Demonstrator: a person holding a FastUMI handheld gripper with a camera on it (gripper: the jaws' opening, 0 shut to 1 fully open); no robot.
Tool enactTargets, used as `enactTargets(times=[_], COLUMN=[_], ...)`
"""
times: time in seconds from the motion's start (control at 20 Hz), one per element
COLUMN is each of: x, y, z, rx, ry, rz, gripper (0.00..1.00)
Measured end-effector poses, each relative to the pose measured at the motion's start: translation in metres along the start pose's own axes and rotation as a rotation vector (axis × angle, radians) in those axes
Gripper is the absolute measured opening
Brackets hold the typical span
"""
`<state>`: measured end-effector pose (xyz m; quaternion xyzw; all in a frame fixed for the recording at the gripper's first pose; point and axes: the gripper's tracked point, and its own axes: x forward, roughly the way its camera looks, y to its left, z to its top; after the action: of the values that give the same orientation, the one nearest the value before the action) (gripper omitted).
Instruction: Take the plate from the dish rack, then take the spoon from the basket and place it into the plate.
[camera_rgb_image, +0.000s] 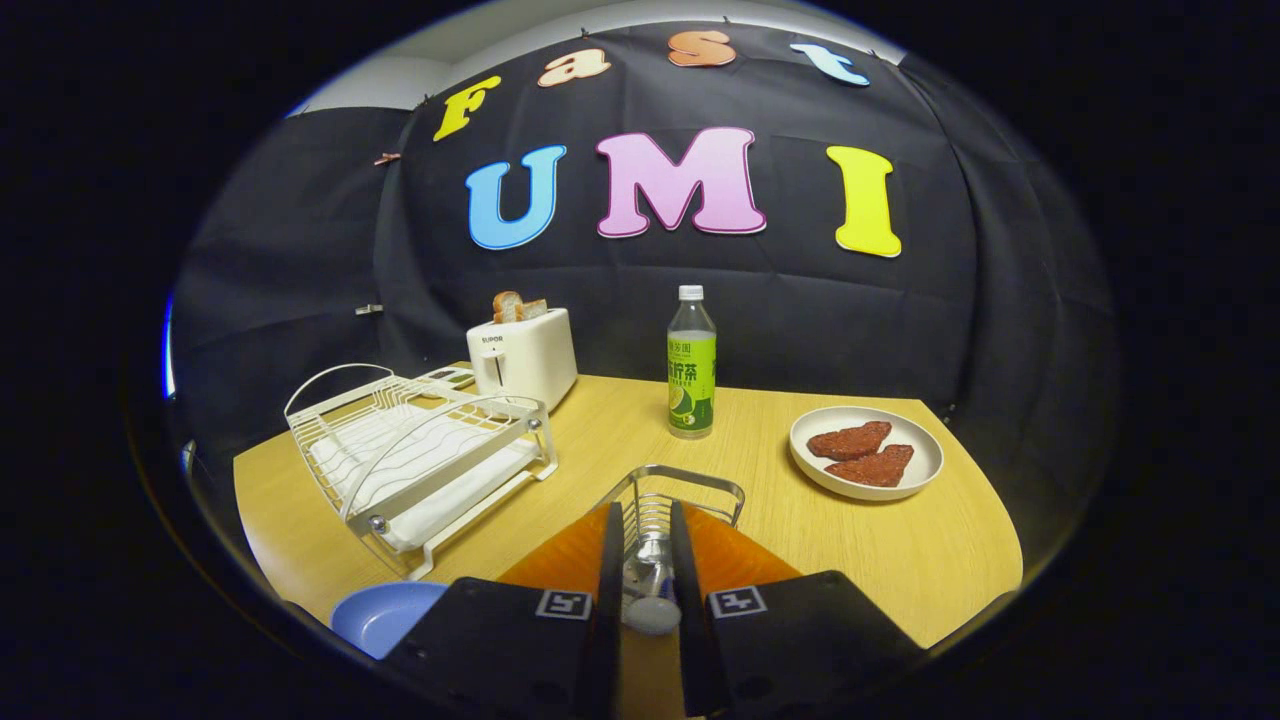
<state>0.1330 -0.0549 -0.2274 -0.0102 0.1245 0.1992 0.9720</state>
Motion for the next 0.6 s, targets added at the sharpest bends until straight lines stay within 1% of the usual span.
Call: enactTargets(times=[0.05, 0.1, 0.2, 0.4, 0.6], x=[0.001, 0.002, 0.002, 0.004, 0.002], y=[0.002, 0.002, -0.003, -0.003, -0.003], z=[0.002, 0.000, 0.004, 0.001, 0.018], rx=[0.001, 0.008, 0.000, -0.020, -0.019], ry=[-0.002, 0.008, 0.014, 0.048, 0.046], rz=[0.001, 0.003, -0.019, -0.017, -0.012], gripper=[0.25, 0.25, 0.23, 0.21, 0.19])
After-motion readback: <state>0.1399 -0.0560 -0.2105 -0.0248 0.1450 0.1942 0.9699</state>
